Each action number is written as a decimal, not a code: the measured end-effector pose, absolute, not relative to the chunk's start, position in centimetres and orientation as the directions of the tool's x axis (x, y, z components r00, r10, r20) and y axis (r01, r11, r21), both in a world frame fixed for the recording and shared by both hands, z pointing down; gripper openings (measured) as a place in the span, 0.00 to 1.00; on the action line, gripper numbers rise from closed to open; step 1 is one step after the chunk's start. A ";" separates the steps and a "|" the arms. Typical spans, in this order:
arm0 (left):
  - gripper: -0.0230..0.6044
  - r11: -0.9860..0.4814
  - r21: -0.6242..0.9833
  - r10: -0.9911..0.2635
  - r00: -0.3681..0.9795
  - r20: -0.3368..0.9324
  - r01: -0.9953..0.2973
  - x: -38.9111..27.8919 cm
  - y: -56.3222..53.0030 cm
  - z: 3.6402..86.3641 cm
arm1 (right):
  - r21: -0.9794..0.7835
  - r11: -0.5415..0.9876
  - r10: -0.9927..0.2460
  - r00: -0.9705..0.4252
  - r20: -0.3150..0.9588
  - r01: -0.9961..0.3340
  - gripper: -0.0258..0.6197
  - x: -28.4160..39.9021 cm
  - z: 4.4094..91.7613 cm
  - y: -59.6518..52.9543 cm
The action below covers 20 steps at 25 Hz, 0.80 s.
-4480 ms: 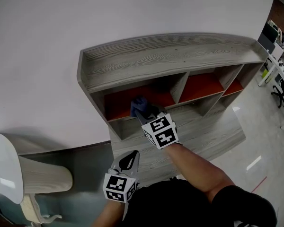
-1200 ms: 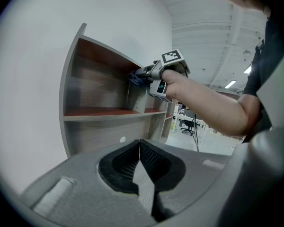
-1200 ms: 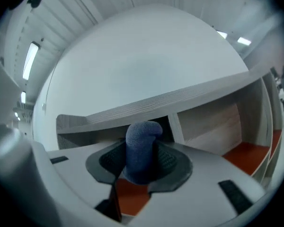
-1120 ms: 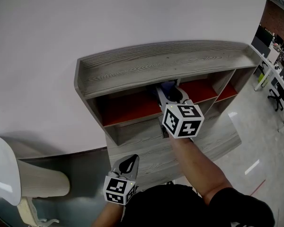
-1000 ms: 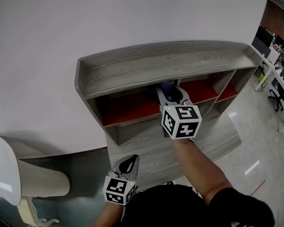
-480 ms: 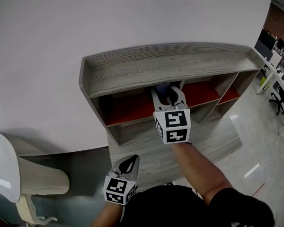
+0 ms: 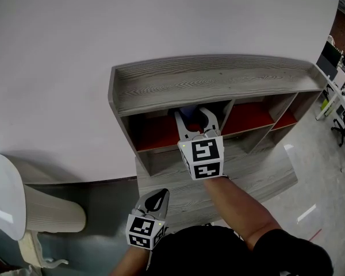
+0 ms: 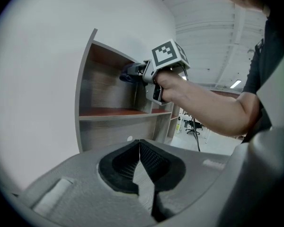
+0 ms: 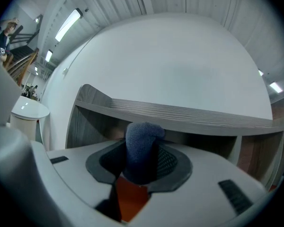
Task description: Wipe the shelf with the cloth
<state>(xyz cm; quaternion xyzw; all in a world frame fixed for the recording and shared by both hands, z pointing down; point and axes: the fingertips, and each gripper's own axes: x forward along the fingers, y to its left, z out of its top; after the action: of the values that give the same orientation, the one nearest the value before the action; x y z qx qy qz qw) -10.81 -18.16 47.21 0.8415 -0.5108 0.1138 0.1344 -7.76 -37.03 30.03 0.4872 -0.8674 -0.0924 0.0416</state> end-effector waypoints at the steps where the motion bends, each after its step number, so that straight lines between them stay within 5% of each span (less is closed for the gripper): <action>1: 0.05 -0.438 0.110 -0.831 0.449 0.329 -0.892 -11.0 -18.1 47.2 | 0.201 0.517 -0.847 -0.531 -0.018 -0.832 0.26 -8.3 30.0 -36.8; 20: 0.05 -0.390 0.119 -0.854 0.407 0.324 -0.913 -13.9 -17.0 47.3 | 0.236 0.631 -0.756 -0.654 -0.030 -0.739 0.26 -16.2 29.6 -34.0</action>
<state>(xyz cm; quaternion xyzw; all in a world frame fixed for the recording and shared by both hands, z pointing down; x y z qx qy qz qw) -13.88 -17.03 47.32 0.8269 -0.5344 0.1054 0.1401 -16.25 -34.02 29.59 0.4143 -0.9022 -0.1142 0.0361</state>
